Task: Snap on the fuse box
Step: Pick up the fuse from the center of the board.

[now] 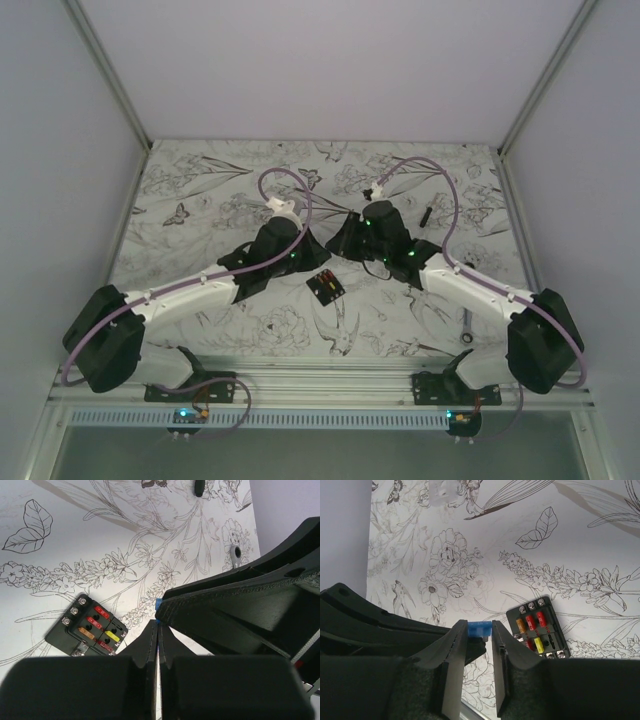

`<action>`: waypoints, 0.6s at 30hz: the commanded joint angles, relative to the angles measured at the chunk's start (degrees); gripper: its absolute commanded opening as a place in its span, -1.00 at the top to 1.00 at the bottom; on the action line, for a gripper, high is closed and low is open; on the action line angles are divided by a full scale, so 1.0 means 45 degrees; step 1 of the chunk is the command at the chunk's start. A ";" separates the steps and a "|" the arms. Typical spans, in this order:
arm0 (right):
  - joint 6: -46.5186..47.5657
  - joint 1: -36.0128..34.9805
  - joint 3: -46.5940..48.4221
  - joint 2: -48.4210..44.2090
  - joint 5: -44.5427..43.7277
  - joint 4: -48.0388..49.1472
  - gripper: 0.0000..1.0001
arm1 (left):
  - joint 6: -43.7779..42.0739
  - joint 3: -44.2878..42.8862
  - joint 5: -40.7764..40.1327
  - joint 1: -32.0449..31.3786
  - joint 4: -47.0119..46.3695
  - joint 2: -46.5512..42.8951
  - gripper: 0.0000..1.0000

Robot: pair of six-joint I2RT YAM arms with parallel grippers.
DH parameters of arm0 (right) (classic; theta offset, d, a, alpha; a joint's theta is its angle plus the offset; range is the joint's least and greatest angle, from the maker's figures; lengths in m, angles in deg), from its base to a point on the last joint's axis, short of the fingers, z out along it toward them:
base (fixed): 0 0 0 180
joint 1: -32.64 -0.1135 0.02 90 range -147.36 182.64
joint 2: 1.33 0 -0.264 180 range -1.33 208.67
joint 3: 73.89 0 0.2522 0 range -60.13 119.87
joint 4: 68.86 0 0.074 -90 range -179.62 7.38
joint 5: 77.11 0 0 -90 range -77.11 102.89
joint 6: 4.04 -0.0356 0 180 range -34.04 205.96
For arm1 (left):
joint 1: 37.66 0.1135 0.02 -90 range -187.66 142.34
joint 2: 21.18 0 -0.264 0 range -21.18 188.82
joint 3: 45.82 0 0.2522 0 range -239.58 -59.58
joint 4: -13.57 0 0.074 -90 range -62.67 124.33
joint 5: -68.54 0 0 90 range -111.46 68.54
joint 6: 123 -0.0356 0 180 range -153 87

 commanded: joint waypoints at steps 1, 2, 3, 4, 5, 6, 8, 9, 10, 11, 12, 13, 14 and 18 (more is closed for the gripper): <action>0.0435 -0.0164 -0.0048 -0.0678 0.0019 0.0269 0.34 | -0.1143 -0.0005 0.0336 0.0117 -0.0339 -0.0220 1.00; 0.0806 -0.0136 -0.0065 -0.0887 -0.0012 0.0270 0.30 | -0.1406 0.0088 0.0581 0.0266 -0.0333 -0.0331 1.00; 0.1221 -0.0078 -0.0081 -0.1138 -0.0054 0.0270 0.26 | -0.1598 0.0193 0.0990 0.0446 -0.0315 -0.0453 1.00; 0.1625 0.0022 -0.0132 -0.1416 -0.0065 0.0270 0.19 | -0.1861 0.0245 0.1456 0.0688 -0.0293 -0.0565 1.00; 0.2129 0.0094 -0.0187 -0.1704 0.0054 0.0311 0.13 | -0.2106 0.0288 0.1968 0.0926 -0.0268 -0.0667 1.00; 0.2634 0.0204 -0.0213 -0.1975 0.0347 0.0375 0.09 | -0.2330 0.0316 0.2474 0.1143 -0.0233 -0.0753 1.00; 0.3826 0.0446 -0.0300 -0.2531 0.1041 0.0494 0.07 | -0.2871 0.0301 0.3723 0.1653 -0.0121 -0.0914 1.00; 0.4419 0.0512 -0.0323 -0.2806 0.1684 0.0503 0.06 | -0.3129 0.0298 0.4217 0.1781 -0.0083 -0.1016 1.00; 0.5030 0.0574 -0.0341 -0.3065 0.2255 0.0489 0.06 | -0.3439 0.0295 0.4755 0.1888 -0.0020 -0.1048 1.00; 0.5587 0.0623 -0.0345 -0.3280 0.2849 0.0451 0.05 | -0.3764 0.0294 0.5274 0.1952 0.0020 -0.1424 1.00; 0.6300 0.0634 -0.0346 -0.3507 0.3387 0.0378 0.05 | -0.4075 0.0287 0.5732 0.1968 0.0071 -0.1695 1.00; 0.6842 0.0660 -0.0361 -0.3709 0.3854 0.0300 0.05 | -0.4388 0.0272 0.6211 0.1979 0.0148 -0.1885 1.00; 0.7300 0.0658 -0.0365 -0.3946 0.4286 0.0200 0.05 | -0.4656 0.0265 0.6662 0.1978 0.0195 -0.2078 1.00; 0.8557 0.0679 -0.0405 -0.4368 0.6007 -0.0052 0.06 | -0.5516 0.0138 0.8499 0.1966 0.0490 -0.2813 1.00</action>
